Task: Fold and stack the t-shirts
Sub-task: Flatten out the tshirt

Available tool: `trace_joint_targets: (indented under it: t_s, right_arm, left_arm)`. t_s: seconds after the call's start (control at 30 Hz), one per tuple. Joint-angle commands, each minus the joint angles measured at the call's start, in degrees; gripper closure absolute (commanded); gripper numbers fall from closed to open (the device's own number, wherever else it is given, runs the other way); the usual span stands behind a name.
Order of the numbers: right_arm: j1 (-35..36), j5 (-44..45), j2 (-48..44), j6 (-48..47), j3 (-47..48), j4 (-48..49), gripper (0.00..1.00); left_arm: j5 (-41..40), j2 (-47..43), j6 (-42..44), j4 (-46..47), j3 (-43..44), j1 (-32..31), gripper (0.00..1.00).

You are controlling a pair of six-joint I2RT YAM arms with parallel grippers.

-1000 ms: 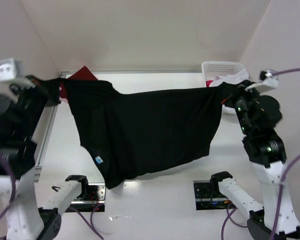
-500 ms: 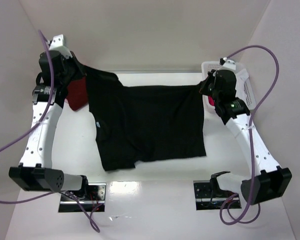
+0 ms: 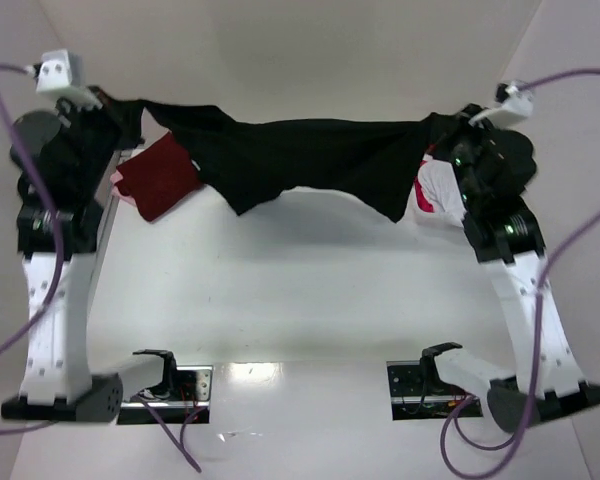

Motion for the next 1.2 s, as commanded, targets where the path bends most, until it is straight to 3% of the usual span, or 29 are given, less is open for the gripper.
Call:
trace_joint_targets:
  t_s: [0.0,0.17,0.4,0.5,0.67,1.03,1.17]
  right_arm:
    - [0.08,0.3,-13.79,-1.42,-1.44,-1.5,1.0]
    - [0.6,-3.17,-22.68,-1.42,2.57,-6.59,1.0]
    - [1.13,-5.55,-23.92,-0.26,5.82,-8.88,1.0]
    - [1.13,-5.04,-25.19,1.57,0.34,-9.5,1.0]
    - [1.13,-1.69,-25.36,3.68,-11.47,-8.25,1.0]
    - [1.13,-2.56,-19.07,11.41,-37.4,2.53,1.0]
    - [1.75,0.64,-13.87,11.54,-40.62,5.52,1.0]
  left_arm:
    - [-0.27,-16.45,2.03,0.43,-3.79,-0.62,1.0]
    - [-4.85,-32.82,-0.07,-2.89,-8.24,-1.15,1.0]
    - [-9.87,-35.81,0.63,-7.31,-2.46,-1.15,1.0]
    - [-10.83,-35.45,0.63,-7.31,-3.62,-1.15,1.0]
    - [-8.79,-32.55,-0.71,-2.91,-14.77,-1.15,1.0]
    - [-6.08,-27.35,-3.42,5.95,-39.35,-1.15,1.0]
    - [-7.41,-23.13,-4.05,11.96,-44.96,-1.15,0.99]
